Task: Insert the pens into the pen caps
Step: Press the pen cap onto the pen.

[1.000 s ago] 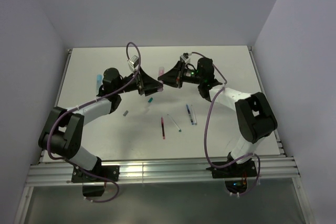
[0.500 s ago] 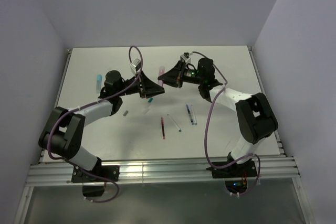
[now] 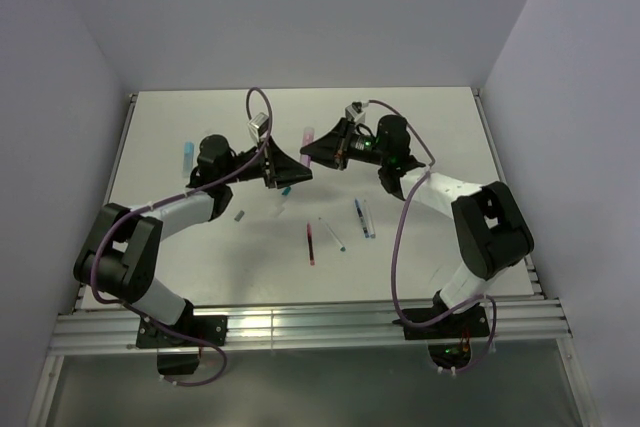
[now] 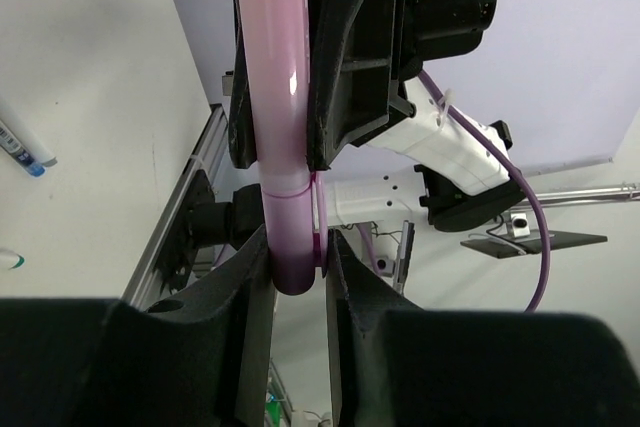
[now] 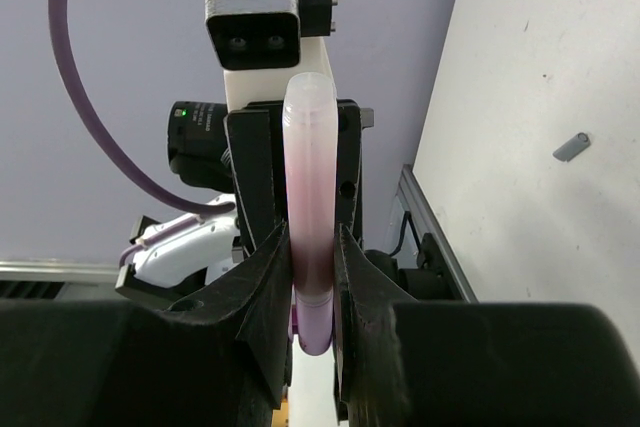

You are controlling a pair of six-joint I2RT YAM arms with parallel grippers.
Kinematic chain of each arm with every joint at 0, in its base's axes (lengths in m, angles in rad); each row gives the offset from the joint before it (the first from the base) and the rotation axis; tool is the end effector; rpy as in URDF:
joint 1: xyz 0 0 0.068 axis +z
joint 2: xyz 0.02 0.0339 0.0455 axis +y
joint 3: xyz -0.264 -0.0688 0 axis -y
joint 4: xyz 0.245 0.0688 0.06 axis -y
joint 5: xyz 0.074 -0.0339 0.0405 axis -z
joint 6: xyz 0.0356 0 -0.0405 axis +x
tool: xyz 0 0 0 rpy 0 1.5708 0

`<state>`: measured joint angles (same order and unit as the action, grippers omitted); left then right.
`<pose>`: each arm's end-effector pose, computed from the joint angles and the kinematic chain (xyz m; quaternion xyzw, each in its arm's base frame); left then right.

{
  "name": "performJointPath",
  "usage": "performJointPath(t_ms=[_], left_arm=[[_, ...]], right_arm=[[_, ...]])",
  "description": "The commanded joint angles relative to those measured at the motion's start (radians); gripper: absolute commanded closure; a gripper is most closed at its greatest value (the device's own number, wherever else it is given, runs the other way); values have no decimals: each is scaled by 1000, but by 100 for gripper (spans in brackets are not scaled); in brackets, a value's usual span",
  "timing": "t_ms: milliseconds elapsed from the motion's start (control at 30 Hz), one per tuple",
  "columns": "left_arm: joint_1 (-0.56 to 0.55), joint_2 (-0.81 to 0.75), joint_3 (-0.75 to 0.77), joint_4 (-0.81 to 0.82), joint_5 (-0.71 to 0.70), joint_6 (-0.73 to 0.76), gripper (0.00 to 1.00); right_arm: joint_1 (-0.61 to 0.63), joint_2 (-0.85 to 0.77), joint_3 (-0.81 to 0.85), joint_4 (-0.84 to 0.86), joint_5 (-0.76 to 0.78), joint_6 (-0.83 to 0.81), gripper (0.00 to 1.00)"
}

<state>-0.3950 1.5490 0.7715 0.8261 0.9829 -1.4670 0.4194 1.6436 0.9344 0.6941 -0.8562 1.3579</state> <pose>0.2882 -0.1522 0.2529 -0.0168 0.6973 -0.7064 0.1200 0.3192 0.1718 0.2613 0.0333 0.7098 0.6820 0.1729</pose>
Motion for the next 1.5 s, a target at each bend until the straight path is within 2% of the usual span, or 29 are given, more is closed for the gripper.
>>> performJointPath(t_ms=[0, 133, 367, 500, 633, 700, 967, 1100, 1467], left_arm=[[30, -12, 0, 140, -50, -35, 100], [45, -6, -6, 150, -53, -44, 100], [51, -29, 44, -4, -52, 105, 100], [48, -49, 28, -10, -33, 128, 100], [48, -75, -3, -36, -24, 151, 100], [48, -81, -32, -16, -24, 133, 100], [38, -102, -78, -28, -16, 134, 100], [35, -95, -83, -2, -18, 116, 100], [-1, -102, -77, 30, -1, 100, 100]], right_arm=[[36, -51, -32, 4, -56, -59, 100], [56, -61, -36, 5, -60, -46, 100], [79, -51, -22, 4, -70, -34, 100], [78, -41, 18, 2, -84, -51, 100], [70, -34, 46, 1, -83, -48, 83], [64, -33, 53, -1, -78, -40, 79], [9, -15, 92, -1, -75, -25, 49], [4, -14, 104, -4, -76, -29, 41], [-28, 28, 135, -10, -63, -45, 42]])
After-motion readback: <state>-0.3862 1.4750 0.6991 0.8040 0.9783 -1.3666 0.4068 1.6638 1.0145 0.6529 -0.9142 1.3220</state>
